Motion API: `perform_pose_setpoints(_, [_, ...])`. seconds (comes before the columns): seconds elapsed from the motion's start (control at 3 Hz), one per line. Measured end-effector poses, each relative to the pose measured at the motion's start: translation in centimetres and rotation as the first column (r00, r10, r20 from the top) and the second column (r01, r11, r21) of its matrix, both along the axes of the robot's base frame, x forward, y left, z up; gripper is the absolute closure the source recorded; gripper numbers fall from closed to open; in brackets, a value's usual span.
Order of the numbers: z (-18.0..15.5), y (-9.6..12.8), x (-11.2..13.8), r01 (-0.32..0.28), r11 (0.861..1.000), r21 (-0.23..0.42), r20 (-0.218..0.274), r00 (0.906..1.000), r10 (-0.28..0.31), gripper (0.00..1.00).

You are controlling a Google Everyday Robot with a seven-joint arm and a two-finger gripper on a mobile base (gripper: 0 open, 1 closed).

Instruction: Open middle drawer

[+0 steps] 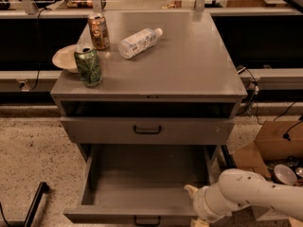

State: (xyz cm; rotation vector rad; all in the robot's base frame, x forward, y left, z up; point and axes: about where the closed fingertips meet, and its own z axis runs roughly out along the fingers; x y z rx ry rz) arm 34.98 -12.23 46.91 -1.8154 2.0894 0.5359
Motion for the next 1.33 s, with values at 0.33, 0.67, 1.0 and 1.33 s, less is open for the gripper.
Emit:
perform_pose_setpoints(0.33, [2.2, 1.1, 1.8, -0.027, 0.999, -0.042, 0.058, 0.9979, 0.030, 0.14])
perform_pose_setpoints(0.67, [4.2, 2.5, 6.0, -0.076, 0.995, -0.072, 0.147, 0.9854, 0.086, 0.30])
perform_pose_setpoints(1.0, [4.1, 3.3, 9.2, -0.109, 0.991, -0.078, 0.193, 0.9736, 0.122, 0.34])
perform_pose_setpoints(1.33, [2.4, 3.4, 12.5, -0.123, 0.991, -0.056, 0.201, 0.9707, 0.132, 0.52])
